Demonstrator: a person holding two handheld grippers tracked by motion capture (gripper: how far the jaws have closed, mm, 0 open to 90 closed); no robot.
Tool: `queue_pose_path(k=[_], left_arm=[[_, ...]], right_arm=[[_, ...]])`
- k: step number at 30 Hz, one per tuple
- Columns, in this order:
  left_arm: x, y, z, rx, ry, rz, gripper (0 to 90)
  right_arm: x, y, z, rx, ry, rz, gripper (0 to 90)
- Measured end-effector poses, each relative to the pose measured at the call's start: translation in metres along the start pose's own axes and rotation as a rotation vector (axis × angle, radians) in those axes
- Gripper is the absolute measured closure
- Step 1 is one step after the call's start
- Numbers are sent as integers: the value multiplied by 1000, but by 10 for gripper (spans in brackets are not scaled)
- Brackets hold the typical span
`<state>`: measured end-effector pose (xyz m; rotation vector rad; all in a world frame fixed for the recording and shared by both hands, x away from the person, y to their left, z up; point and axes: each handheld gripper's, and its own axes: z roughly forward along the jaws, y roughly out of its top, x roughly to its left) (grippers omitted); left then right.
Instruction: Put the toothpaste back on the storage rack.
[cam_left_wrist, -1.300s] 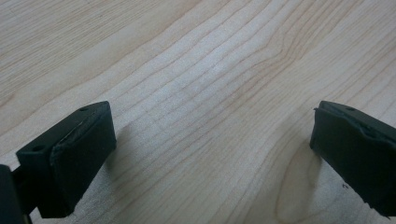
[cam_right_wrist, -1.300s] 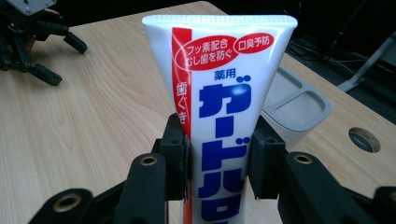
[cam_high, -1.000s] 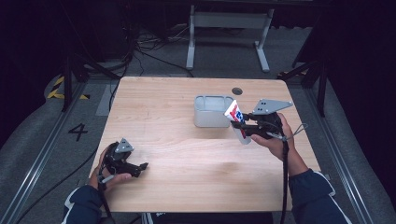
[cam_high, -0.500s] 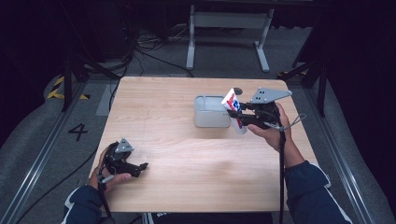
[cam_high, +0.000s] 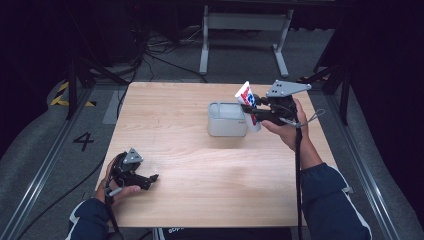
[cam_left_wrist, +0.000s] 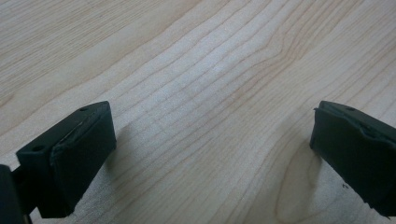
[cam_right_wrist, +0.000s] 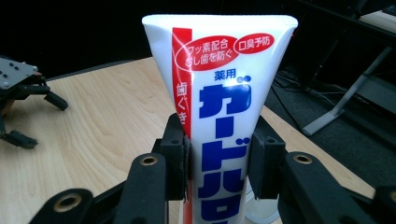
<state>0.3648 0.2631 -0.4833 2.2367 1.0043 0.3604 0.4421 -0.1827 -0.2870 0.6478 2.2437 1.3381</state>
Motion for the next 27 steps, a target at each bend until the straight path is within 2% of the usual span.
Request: queue_pose_path(k=[10,12,27], left_arm=[[0,0,0,6,-1,2,6],[0,0,0,2,0,2,6],[0,0,0,6,-2,1,6]], right_arm=[[-10,10,15,-17,-3,8,647],[-12,12,23,-10,-4,10,647],[-24,15,52,-24,7,47,647]])
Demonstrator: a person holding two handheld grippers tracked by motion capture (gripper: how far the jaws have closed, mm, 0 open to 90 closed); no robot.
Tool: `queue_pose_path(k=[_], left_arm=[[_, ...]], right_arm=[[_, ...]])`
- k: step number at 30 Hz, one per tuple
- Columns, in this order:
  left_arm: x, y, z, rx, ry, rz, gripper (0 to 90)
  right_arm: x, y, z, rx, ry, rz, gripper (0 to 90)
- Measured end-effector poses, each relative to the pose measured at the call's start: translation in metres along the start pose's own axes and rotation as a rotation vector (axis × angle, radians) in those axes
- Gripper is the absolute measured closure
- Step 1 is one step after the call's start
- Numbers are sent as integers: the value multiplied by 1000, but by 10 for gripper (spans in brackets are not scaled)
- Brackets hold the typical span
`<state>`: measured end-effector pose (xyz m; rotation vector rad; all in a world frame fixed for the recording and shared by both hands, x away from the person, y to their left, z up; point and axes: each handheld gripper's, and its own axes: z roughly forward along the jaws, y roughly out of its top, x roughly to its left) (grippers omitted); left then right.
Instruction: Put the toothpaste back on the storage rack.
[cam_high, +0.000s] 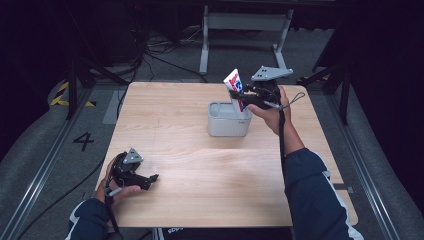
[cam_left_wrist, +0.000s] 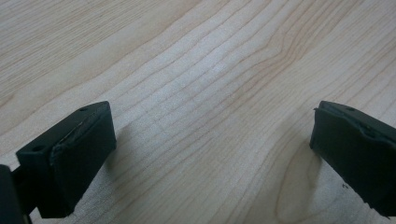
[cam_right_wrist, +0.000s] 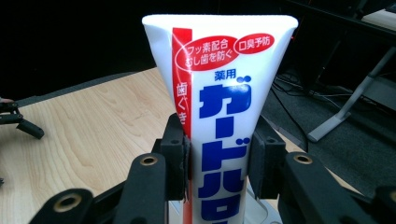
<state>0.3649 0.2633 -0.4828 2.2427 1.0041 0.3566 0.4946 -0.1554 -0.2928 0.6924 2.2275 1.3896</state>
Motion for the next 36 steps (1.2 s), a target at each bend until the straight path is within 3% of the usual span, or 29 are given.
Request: queue_pose_path(k=[19,36], left_arm=[[0,0,0,-1,0,-3,6],[0,0,1,-10,3,3,6]], right_arm=[[-7,1,29,8,19,21,646],[-18,-11,52,47,3,46,644]])
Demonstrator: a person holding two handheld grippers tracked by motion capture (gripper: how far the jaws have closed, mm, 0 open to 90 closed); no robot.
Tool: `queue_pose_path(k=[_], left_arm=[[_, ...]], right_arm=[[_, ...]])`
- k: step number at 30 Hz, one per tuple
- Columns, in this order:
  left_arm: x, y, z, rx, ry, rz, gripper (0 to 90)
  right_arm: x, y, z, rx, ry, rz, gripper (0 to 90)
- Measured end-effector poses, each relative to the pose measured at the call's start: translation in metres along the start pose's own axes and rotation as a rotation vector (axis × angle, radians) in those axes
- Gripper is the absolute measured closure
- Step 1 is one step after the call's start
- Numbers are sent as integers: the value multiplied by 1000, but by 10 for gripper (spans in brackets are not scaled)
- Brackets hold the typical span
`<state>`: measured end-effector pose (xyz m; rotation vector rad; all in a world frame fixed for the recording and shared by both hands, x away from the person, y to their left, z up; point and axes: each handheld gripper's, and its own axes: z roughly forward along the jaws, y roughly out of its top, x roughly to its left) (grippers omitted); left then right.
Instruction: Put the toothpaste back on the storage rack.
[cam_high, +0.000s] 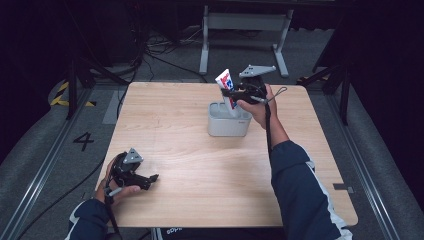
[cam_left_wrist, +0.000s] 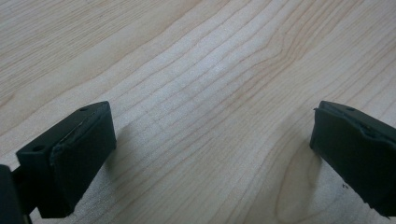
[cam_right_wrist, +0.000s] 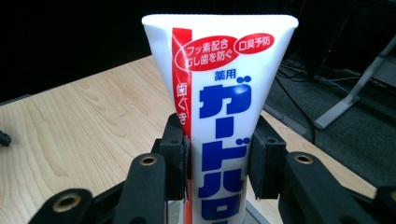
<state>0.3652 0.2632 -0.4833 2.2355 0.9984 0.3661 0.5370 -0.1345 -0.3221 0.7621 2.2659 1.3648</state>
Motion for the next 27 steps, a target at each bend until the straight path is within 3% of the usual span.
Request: queue_pose_path(k=[27], left_arm=[[0,0,0,3,1,1,6]], right_arm=[[-2,-37,13,48,5,29,632]])
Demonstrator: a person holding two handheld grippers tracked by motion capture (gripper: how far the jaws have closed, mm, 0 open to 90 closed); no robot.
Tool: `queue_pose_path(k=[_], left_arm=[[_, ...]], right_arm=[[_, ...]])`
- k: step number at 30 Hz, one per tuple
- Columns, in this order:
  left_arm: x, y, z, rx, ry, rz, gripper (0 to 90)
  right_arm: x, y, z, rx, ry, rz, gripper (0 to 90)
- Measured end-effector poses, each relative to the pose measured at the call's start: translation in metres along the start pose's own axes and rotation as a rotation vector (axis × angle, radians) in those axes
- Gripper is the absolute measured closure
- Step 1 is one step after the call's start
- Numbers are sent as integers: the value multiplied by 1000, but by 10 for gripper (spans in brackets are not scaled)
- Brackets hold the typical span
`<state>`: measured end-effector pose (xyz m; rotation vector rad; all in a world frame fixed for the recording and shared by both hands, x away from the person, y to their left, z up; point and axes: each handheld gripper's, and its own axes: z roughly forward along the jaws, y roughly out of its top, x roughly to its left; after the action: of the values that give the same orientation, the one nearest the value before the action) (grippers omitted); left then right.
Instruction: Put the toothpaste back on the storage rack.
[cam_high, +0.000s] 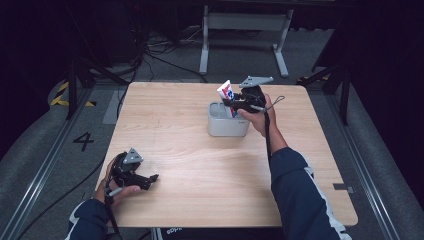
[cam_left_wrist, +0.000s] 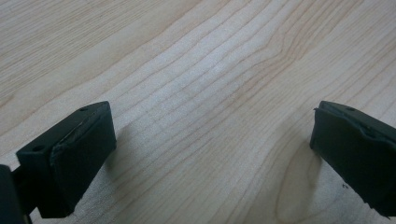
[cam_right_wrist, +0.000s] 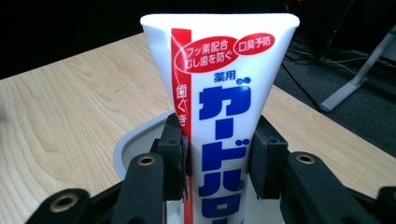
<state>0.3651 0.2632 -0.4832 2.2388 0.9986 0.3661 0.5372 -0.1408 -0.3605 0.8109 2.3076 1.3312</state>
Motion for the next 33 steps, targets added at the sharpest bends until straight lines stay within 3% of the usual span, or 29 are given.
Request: queue_pose_path(k=[18,33], left_arm=[[0,0,0,2,0,-3,6],[0,0,-1,11,0,-1,6]], right_arm=[[2,-16,2,46,4,-28,625],[1,-22,0,70,2,-21,614]])
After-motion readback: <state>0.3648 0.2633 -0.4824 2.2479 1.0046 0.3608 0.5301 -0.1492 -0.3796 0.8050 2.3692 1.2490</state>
